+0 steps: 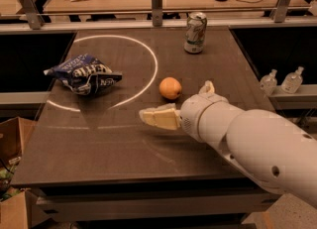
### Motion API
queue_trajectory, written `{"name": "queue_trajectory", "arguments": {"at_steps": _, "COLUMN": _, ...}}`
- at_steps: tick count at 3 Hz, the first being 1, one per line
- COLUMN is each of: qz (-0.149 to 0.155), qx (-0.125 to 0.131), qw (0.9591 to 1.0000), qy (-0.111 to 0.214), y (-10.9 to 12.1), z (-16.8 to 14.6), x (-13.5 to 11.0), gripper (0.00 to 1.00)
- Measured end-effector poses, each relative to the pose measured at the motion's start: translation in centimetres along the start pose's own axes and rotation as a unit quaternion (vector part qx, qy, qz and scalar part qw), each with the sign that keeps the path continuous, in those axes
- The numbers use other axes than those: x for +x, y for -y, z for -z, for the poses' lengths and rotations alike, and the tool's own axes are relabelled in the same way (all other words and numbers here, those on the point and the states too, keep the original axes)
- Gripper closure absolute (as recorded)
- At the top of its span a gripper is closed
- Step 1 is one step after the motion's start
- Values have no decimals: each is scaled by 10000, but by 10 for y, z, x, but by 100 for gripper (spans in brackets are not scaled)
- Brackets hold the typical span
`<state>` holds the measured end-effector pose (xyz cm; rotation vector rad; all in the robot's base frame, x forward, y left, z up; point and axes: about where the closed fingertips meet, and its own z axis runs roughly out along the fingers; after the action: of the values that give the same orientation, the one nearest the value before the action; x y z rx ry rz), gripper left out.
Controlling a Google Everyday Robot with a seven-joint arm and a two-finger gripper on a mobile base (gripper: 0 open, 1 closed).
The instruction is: Move orange near 7up can
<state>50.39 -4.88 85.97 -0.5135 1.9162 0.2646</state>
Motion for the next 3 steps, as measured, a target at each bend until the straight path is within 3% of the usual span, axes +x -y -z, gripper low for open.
{"name": "queue_trajectory", "arguments": {"at_steps": 1, "qz": 39, "qx": -20, "qw": 9999, "qy": 94, "y": -5, "z": -17, "x": -2, "gripper": 0}}
{"name": "queue_trajectory", "arguments": {"at_steps": 3, "qz": 129, "qx": 190, "qw": 9994, "qy": 262, "y": 8, "z": -42, "x": -6, "gripper": 0}}
